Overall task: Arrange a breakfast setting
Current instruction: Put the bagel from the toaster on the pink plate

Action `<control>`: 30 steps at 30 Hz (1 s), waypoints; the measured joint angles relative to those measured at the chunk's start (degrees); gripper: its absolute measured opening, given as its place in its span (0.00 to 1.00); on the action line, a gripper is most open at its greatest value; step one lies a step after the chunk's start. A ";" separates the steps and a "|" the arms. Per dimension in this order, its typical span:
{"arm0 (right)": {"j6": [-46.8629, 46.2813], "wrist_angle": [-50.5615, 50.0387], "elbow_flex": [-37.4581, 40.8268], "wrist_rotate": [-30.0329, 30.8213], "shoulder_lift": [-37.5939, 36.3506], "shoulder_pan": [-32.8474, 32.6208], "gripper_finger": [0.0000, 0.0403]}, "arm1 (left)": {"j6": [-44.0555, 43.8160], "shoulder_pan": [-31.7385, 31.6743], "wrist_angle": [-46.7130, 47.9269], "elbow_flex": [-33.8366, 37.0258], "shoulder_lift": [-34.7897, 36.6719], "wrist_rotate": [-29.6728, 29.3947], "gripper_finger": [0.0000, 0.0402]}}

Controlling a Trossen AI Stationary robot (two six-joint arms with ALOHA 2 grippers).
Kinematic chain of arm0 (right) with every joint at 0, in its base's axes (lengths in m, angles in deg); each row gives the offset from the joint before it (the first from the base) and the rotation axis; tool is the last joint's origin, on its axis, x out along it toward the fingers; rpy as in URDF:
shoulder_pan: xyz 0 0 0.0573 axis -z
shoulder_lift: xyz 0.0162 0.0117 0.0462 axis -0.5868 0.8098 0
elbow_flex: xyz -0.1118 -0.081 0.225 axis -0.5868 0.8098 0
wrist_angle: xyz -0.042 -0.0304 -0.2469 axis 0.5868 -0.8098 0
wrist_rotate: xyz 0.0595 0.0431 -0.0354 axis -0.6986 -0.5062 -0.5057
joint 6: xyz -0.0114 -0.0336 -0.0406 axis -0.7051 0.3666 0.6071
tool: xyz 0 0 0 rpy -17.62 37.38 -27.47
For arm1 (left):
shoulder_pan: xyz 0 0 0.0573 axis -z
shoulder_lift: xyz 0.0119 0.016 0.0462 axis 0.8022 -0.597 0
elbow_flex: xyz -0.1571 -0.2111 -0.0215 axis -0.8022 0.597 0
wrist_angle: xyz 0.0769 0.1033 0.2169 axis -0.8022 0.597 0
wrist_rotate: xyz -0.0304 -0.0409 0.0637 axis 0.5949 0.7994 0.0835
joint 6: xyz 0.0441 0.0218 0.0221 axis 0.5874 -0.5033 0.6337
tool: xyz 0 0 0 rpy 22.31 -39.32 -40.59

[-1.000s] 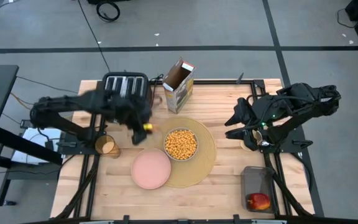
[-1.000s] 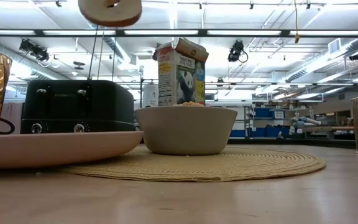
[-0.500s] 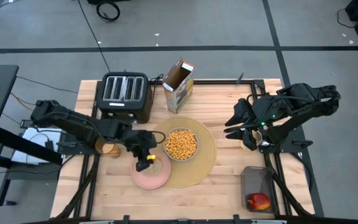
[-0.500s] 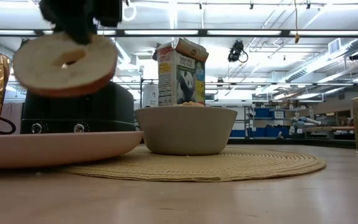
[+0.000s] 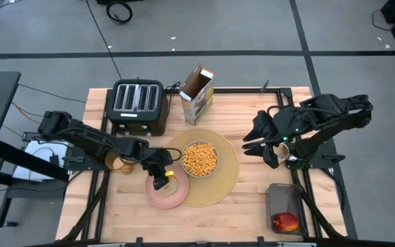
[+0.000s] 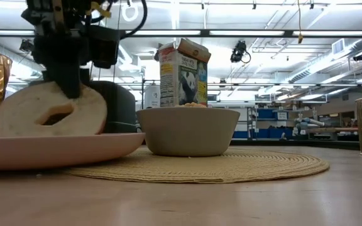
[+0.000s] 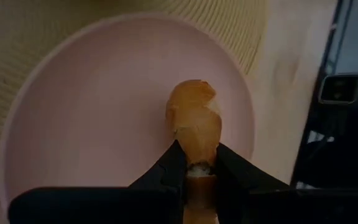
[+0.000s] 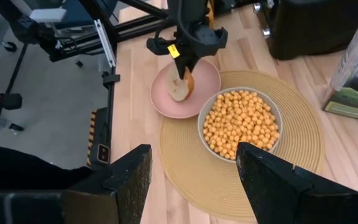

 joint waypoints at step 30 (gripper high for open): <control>0.76 0.05 0.00 -0.04 0.45 0.00 0.60 | 3.28 -3.21 2.55 -0.02 -2.51 -0.06 0.39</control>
